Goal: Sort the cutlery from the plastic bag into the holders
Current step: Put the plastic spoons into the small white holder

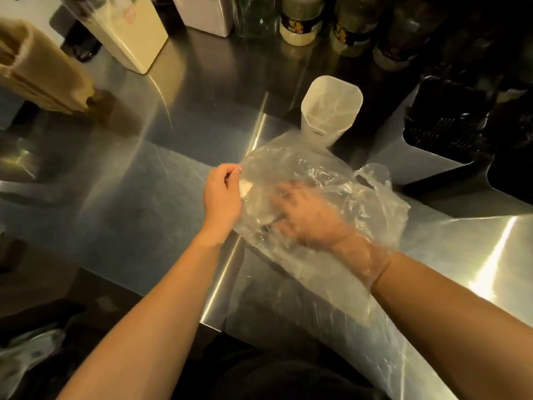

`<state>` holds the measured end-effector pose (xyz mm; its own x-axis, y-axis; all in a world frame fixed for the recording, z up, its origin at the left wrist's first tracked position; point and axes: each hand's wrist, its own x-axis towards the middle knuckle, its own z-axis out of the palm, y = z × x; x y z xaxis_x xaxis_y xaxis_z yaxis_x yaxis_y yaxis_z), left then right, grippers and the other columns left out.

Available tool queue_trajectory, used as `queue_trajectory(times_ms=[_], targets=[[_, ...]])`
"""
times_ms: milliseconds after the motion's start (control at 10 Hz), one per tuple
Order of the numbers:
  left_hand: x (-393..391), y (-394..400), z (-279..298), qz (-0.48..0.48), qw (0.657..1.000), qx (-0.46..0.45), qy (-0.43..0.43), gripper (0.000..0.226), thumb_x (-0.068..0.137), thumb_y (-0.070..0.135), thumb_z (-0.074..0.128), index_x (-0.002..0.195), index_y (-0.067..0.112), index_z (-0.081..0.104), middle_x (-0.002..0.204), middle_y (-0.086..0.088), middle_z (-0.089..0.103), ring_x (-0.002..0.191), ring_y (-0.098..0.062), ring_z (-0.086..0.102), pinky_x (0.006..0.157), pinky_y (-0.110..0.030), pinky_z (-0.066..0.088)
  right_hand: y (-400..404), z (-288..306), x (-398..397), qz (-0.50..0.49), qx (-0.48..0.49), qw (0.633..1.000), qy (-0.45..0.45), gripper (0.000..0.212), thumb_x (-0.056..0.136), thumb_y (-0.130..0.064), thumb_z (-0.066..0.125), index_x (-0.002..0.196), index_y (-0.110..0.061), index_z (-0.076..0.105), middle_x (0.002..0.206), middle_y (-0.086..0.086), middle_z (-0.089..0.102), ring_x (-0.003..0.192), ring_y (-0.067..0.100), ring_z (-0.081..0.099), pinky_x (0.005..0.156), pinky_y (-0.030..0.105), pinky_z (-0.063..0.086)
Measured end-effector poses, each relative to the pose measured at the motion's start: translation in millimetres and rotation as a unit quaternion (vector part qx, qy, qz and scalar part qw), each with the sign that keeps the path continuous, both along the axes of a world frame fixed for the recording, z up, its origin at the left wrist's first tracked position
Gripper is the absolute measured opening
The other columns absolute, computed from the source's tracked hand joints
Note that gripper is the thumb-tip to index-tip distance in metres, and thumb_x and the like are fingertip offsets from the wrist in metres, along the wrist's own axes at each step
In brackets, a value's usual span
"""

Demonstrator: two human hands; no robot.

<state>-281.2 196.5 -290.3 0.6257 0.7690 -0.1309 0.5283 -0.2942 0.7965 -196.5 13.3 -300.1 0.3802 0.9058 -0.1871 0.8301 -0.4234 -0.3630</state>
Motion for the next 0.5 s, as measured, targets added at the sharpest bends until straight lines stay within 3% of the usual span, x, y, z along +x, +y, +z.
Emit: queue_trajectory(times_ms=[100, 200, 300, 400, 500], targets=[[5, 1, 0, -0.010, 1.000, -0.015, -0.020, 0.015, 0.100, 0.017, 0.054, 0.100, 0.012, 0.068, 0.101, -0.006, 0.067, 0.095, -0.017, 0.060, 0.087, -0.026, 0.045, -2, -3, 7, 0.006, 0.025, 1.000, -0.005, 0.053, 0.098, -0.057, 0.046, 0.136, -0.022, 0.055, 0.145, 0.006, 0.047, 0.132, 0.021, 0.042, 0.106, 0.042, 0.044], [11, 2, 2, -0.032, 0.998, -0.039, -0.024, 0.015, 0.101, 0.018, 0.052, 0.100, 0.016, 0.067, 0.101, 0.000, 0.064, 0.090, -0.006, 0.056, 0.080, -0.010, 0.040, 19, -9, 14, 0.005, 0.016, 1.000, 0.007, 0.084, 0.090, -0.056, 0.063, 0.158, -0.023, 0.028, 0.159, 0.011, 0.031, 0.145, 0.028, 0.026, 0.121, 0.032, 0.014], [15, 13, -3, -0.014, 0.999, -0.041, -0.015, 0.017, 0.102, 0.020, 0.052, 0.101, 0.016, 0.069, 0.103, 0.003, 0.064, 0.089, 0.000, 0.055, 0.081, -0.006, 0.038, 26, -10, 10, -0.015, -0.025, 0.999, 0.040, 0.087, 0.088, -0.064, 0.055, 0.158, -0.018, 0.030, 0.161, 0.017, 0.029, 0.147, 0.036, 0.027, 0.119, 0.048, 0.025], [15, 19, -9, -0.001, 0.999, -0.044, -0.009, 0.017, 0.101, 0.019, 0.053, 0.101, 0.014, 0.068, 0.104, -0.002, 0.065, 0.094, -0.008, 0.056, 0.084, -0.012, 0.041, 10, -17, 6, 0.034, -0.018, 0.997, 0.064, 0.075, 0.093, -0.063, 0.050, 0.148, -0.013, 0.044, 0.142, 0.023, 0.049, 0.126, 0.035, 0.050, 0.104, 0.048, 0.043], [13, 22, -18, -0.010, 0.999, -0.032, 0.008, 0.018, 0.102, 0.017, 0.051, 0.101, 0.009, 0.067, 0.105, -0.004, 0.065, 0.098, -0.016, 0.057, 0.087, -0.020, 0.042, 8, -33, -5, -0.004, -0.031, 0.998, 0.060, 0.067, 0.088, -0.060, 0.057, 0.135, -0.011, 0.060, 0.130, 0.023, 0.060, 0.114, 0.040, 0.061, 0.094, 0.056, 0.051]])
